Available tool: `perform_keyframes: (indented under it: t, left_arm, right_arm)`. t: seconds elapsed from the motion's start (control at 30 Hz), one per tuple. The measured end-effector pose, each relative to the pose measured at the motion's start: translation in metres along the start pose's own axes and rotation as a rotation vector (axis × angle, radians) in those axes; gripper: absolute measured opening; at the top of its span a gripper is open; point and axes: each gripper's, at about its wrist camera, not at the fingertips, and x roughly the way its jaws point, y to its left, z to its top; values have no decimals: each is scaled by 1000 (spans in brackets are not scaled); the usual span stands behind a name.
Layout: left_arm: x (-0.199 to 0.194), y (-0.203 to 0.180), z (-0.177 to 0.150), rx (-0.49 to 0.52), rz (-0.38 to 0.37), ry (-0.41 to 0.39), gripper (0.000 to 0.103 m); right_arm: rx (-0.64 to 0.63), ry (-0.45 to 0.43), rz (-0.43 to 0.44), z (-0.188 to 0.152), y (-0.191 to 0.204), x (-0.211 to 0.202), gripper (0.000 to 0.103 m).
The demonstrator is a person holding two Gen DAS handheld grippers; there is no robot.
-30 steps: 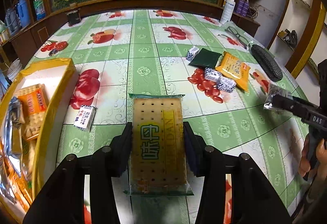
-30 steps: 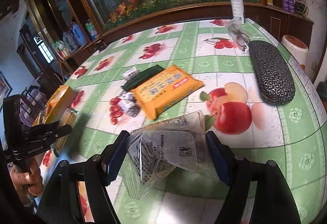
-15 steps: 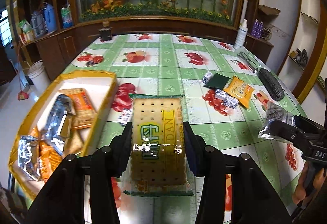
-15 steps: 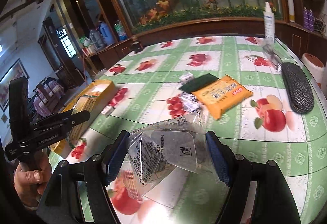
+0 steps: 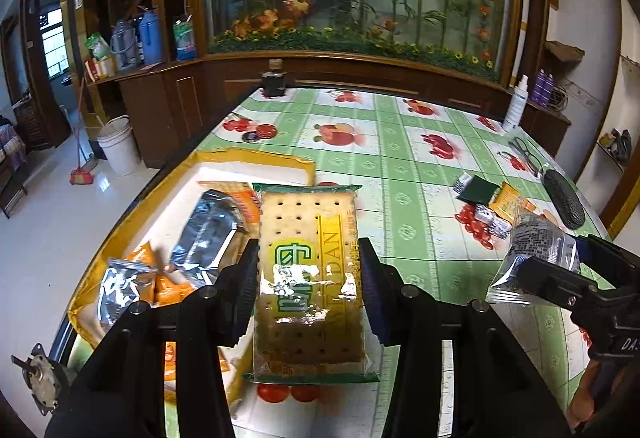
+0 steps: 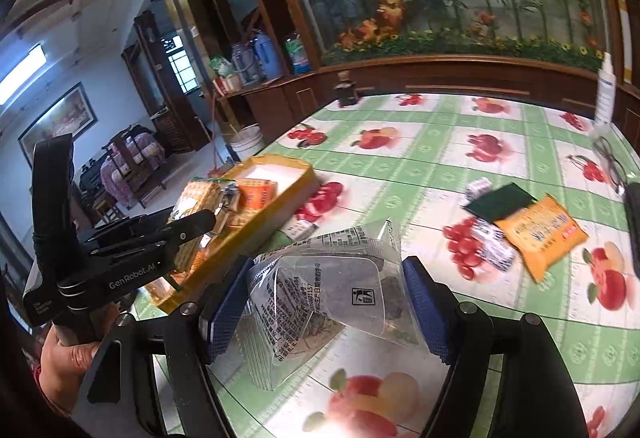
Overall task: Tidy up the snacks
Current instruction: 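Carry the clear bag and cracker pack into the yellow tray and open both tools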
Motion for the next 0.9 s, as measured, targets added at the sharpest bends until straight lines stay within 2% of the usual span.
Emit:
perform_keyframes:
  t: [0.43,0.63,0.9]
  left_arm:
    - [2,58,-3,-88,92,-2,45]
    - [10,92,-6,-152,111,22,45]
    - [39,119,-5,-202,101,85,45]
  right_arm:
    - [-63,35,119,19,58,53,76]
    - [-105,49,164,30,87,83,76]
    - [-120,63,174,53,107,135,76]
